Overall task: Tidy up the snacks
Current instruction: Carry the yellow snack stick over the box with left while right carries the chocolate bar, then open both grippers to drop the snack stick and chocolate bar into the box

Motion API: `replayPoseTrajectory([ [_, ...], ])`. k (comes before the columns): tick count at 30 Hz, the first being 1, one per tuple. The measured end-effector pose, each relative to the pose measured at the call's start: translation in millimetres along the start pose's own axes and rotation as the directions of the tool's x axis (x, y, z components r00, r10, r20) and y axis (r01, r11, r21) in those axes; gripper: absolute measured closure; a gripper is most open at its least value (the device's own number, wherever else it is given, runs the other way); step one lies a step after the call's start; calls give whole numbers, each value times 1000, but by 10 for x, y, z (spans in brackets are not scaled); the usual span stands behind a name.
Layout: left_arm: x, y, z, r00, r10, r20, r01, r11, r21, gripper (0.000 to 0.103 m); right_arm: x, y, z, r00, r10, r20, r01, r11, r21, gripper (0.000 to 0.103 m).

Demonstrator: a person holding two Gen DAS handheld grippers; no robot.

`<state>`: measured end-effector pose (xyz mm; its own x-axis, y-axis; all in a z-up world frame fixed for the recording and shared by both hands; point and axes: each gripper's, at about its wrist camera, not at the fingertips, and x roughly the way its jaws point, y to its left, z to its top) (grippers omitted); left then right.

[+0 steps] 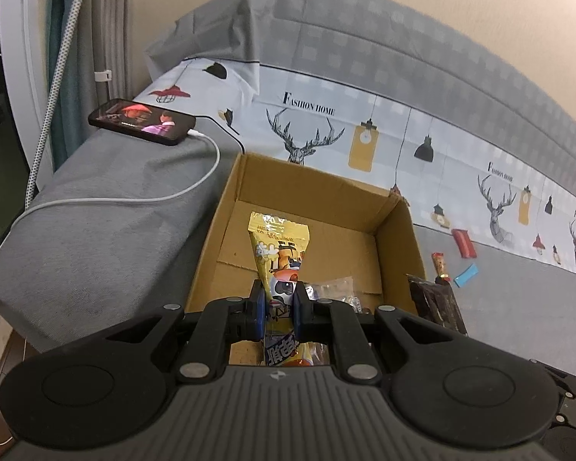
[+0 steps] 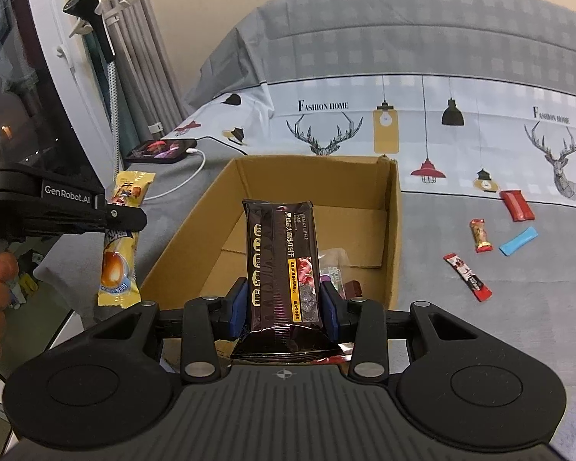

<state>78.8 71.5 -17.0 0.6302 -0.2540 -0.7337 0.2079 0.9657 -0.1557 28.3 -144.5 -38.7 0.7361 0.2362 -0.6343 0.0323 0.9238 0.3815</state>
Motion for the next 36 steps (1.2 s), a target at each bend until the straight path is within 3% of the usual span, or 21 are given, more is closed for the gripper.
replayPoseTrajectory([
  [18, 851, -45, 120, 993, 32, -117, -27, 999, 40, 89, 737, -256, 162, 996, -31, -82, 34, 999, 25, 61],
  [34, 1321, -63, 150, 982, 76, -176, -63, 995, 80, 88, 1169, -358, 203, 988, -53, -144, 58, 998, 28, 61],
  [35, 1317, -65, 165, 982, 71, -173, -58, 995, 82, 83, 1180, -355, 214, 988, -54, -144, 58, 998, 28, 61],
  [36, 1313, -64, 181, 982, 71, -172, -57, 995, 82, 64, 1190, -349, 227, 988, -52, -144, 57, 998, 26, 61],
])
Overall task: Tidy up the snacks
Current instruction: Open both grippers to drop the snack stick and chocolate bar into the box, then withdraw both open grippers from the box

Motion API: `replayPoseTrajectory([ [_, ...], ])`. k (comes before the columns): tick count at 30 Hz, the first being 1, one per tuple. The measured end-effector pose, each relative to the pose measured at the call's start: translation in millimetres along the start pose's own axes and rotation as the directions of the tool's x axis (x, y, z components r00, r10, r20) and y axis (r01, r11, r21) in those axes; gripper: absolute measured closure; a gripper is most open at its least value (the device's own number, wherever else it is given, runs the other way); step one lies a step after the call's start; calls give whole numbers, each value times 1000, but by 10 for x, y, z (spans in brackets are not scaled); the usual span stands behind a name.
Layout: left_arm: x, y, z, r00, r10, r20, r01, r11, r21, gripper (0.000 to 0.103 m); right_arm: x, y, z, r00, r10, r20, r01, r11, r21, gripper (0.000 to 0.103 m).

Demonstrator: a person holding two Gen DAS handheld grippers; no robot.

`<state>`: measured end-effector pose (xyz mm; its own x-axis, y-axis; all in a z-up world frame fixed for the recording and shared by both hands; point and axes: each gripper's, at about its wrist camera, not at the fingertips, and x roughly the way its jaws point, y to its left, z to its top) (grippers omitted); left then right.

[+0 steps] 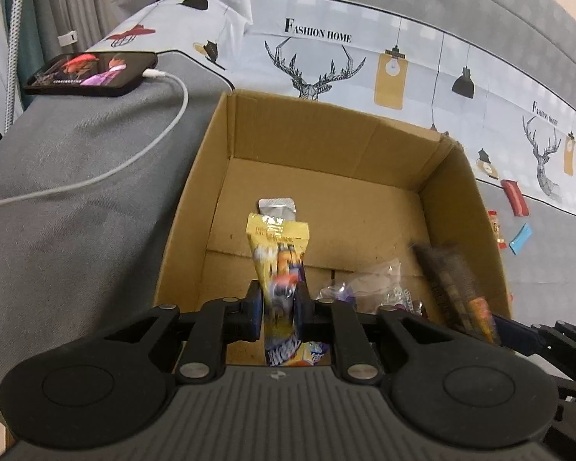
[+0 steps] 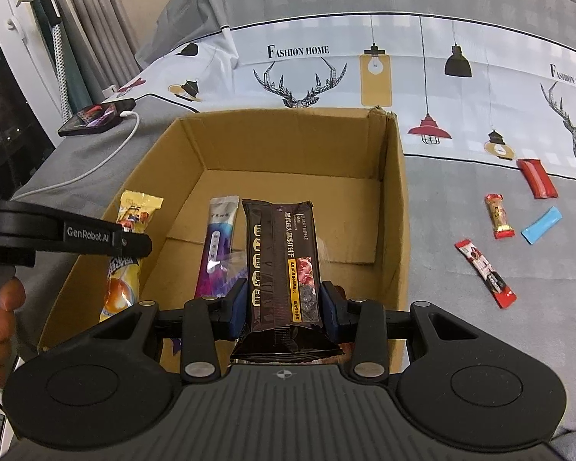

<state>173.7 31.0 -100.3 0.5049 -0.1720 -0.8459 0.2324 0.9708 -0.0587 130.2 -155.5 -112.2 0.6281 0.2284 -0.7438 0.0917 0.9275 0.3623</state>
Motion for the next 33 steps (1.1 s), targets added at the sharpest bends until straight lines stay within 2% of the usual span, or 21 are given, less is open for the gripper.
replayPoseTrajectory([
  [1, -7, 2, 14, 1000, 3, -5, -3, 1000, -4, 46, 10, 10, 19, 1000, 4, -3, -4, 1000, -3, 60],
  [2, -18, 9, 17, 1000, 13, -7, -13, 1000, -16, 6, 16, 19, 39, 1000, 4, -5, -4, 1000, -3, 57],
  [3, -48, 25, 5, 999, 33, 9, -33, 999, -37, 1, 19, 24, 57, 1000, 4, -8, -4, 1000, -2, 43],
  [4, -94, 30, -26, 998, 49, 34, -48, 998, -49, 0, 23, 31, 70, 1000, 0, -16, 0, 1000, -1, 26],
  [6, -145, 8, -72, 997, 65, 35, -65, 998, -23, 0, -4, 47, 68, 1000, -14, -27, 14, 1000, 5, 18],
  [11, -384, -12, -269, 991, 124, 56, -125, 992, 16, 0, -201, 148, -73, 999, -18, -29, 17, 1000, -19, 16],
  [15, -671, -3, -468, 987, 142, 71, -143, 990, 8, 0, -512, 257, -243, 1000, -23, 14, 24, 999, -47, 13],
  [21, -1097, -33, -673, 986, 113, 123, -112, 994, -13, 0, -1005, 362, -416, 994, -54, 94, 57, 998, -31, 10],
  [26, -1450, -83, -740, 976, 115, 182, -105, 993, -62, 0, -1396, 421, -467, 982, -70, 174, 79, 996, -48, 6],
  [29, -1644, -109, -811, 971, 90, 220, -74, 994, -83, 0, -1671, 445, -507, 973, -40, 228, 54, 997, -54, 3],
  [33, -1813, -200, -884, 966, 101, 238, -95, 995, -34, 0, -1855, 506, -568, 962, -42, 271, 62, 996, -66, 2],
])
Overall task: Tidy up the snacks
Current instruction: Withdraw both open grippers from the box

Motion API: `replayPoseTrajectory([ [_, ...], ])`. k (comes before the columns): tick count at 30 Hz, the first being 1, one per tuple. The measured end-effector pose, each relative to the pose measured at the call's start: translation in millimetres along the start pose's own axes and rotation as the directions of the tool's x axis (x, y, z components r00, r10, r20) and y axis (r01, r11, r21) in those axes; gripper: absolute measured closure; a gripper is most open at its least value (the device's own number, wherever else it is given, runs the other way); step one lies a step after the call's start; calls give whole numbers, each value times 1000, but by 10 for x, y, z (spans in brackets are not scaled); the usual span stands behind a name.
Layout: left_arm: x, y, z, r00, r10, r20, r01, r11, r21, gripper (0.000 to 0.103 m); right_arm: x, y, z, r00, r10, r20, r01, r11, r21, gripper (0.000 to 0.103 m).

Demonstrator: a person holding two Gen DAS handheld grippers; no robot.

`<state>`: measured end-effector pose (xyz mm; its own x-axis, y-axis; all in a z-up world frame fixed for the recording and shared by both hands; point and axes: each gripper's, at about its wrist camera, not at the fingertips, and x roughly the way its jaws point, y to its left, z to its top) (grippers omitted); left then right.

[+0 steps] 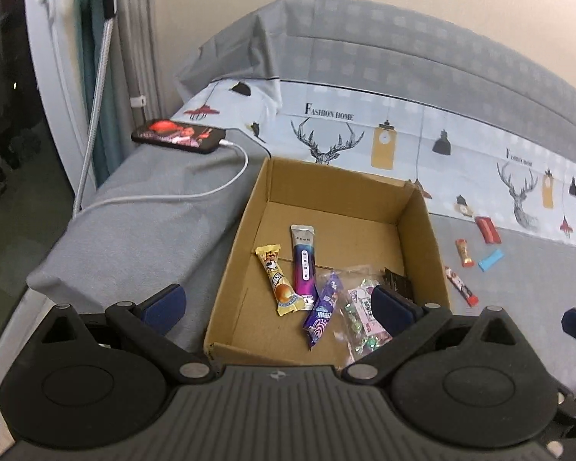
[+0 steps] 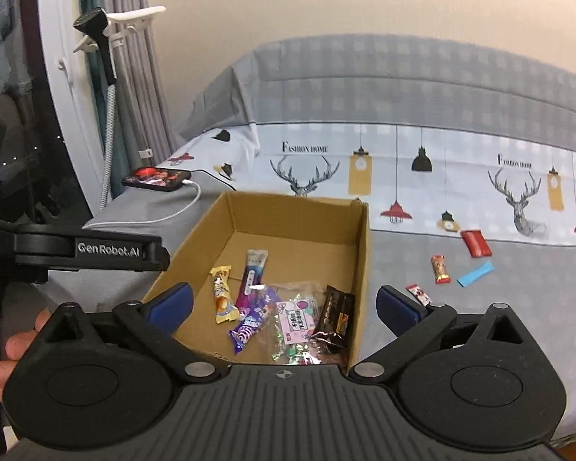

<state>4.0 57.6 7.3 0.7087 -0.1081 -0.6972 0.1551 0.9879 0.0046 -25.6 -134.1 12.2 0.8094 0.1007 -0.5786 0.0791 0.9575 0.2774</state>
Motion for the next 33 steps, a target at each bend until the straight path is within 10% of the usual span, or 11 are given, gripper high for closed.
replayPoseTrajectory([
  [13, -243, -223, -148, 1000, -3, 11, 2, 997, 78, 0, -385, -188, -146, 998, -25, 62, 20, 997, 79, 0],
  [26, -318, 32, 167, 982, 178, 70, -181, 982, 50, 0, 280, 198, -53, 991, 120, -62, -120, 993, 1, 0],
  [33, -280, -733, 278, 997, 14, 71, -27, 982, 189, 0, -281, -537, -20, 990, -68, 123, 59, 996, 73, 0],
])
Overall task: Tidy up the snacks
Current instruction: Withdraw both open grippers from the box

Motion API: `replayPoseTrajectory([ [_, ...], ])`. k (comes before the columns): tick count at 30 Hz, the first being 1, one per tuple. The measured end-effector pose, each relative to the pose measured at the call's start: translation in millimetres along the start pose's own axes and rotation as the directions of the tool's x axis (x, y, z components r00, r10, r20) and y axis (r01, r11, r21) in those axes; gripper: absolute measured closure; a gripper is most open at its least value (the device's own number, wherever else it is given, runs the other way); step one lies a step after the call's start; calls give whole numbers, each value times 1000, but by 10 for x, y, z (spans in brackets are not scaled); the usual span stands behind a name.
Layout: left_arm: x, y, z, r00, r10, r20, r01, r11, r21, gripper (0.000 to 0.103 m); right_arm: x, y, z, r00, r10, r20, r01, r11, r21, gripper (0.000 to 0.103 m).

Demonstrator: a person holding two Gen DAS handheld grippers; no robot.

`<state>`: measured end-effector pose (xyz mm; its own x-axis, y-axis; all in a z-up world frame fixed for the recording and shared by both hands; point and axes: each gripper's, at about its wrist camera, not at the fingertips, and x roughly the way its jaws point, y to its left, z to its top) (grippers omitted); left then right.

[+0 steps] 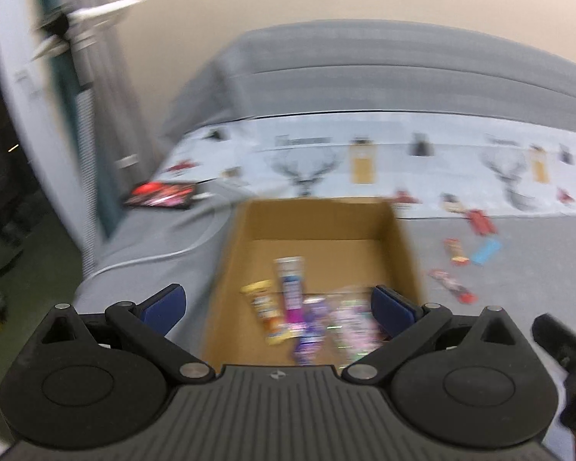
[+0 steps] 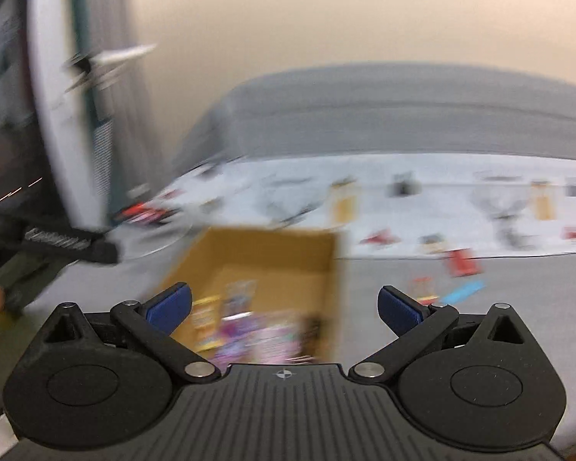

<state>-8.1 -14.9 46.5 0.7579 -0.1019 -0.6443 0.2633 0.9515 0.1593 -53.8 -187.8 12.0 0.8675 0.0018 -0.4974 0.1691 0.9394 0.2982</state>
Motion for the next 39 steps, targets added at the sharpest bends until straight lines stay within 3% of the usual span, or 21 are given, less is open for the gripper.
replayPoseTrajectory([
  [4, 1, -474, 65, 995, -101, -16, 102, 992, 70, 0, -350, -483, -20, 998, -69, 15, 66, 989, 129, 0],
  [7, 12, -635, 50, 992, -123, -21, 124, 989, 76, 0, -457, -575, -85, 997, -72, 28, 66, 982, 177, 0],
  [22, 146, -600, 32, 996, -65, -64, 68, 996, 59, 0, -322, -668, -93, 1000, 3, 22, -8, 976, 218, 0],
  [33, 301, -651, 141, 996, -56, -73, 59, 998, 39, 0, -130, -884, 32, 1000, -15, 8, 13, 970, 243, 0],
  [39, 573, -757, 234, 991, -48, -122, 54, 997, 47, 0, 81, -1095, 63, 999, -39, -16, 42, 964, 261, 0],
])
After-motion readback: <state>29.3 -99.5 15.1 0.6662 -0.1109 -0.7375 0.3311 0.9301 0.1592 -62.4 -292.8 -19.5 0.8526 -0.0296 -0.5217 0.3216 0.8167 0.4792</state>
